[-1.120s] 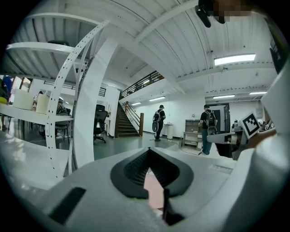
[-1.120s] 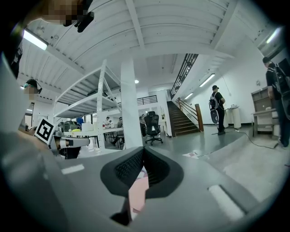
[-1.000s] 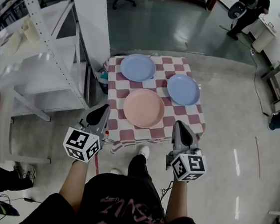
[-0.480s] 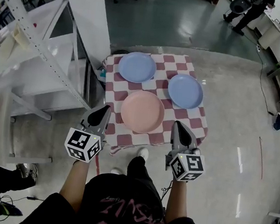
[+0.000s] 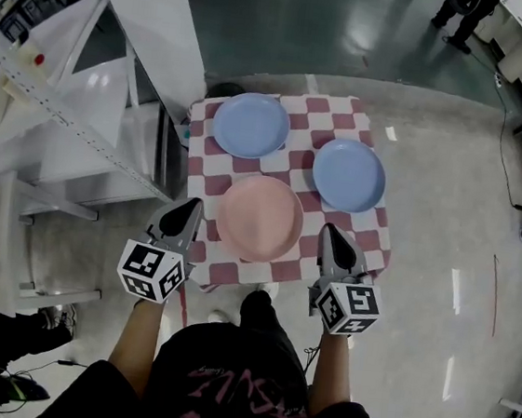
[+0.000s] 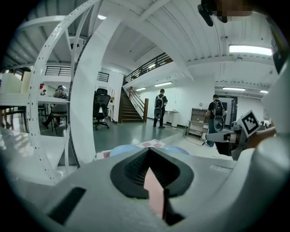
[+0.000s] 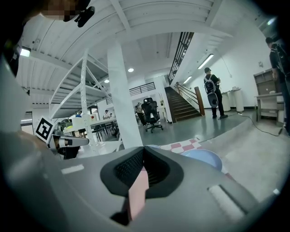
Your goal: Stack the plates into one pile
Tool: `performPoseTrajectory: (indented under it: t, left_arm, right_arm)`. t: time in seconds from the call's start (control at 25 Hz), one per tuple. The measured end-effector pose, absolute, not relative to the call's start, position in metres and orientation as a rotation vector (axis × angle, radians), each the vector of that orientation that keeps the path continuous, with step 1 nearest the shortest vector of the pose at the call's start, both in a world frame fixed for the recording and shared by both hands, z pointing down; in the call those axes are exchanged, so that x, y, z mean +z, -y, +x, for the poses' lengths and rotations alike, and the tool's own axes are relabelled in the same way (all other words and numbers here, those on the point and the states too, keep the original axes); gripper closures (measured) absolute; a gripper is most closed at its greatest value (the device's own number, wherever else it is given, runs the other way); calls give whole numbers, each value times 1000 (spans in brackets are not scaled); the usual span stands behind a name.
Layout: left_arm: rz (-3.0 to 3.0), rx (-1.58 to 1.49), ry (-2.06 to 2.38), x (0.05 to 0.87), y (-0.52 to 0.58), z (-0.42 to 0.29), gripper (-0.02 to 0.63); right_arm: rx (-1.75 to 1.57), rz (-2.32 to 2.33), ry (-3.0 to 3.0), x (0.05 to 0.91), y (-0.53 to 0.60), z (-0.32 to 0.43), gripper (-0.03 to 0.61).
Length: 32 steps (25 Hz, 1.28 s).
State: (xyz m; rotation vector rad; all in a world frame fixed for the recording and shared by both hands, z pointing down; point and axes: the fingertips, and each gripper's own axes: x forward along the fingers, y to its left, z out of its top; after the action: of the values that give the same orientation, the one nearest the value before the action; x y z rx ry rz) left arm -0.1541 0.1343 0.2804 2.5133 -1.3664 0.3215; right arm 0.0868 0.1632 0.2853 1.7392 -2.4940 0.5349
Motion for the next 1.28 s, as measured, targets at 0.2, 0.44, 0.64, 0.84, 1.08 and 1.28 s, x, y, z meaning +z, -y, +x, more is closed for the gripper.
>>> performPoseTrajectory:
  t: [0.2, 0.44, 0.64, 0.84, 1.08, 1.28]
  left_arm:
    - [2470, 350, 1406, 290, -109, -145, 615]
    - [2437, 379, 1411, 305, -96, -129, 615]
    - [2423, 406, 1409, 310, -95, -121, 615]
    - [2417, 437, 1409, 317, -96, -117, 614]
    - [2420, 464, 1403, 324, -96, -115, 615]
    - [2420, 469, 1381, 333, -87, -115, 615]
  right_arm:
    - [590, 1702, 2505, 301, -132, 102, 566]
    - [624, 1655, 2518, 314, -106, 111, 566]
    - [676, 1631, 2511, 326, -103, 116, 566]
    - [710, 1596, 2508, 337, -104, 114, 566]
    - [721, 1587, 2505, 343, -102, 113, 566]
    - [729, 1590, 2477, 352, -101, 112, 565]
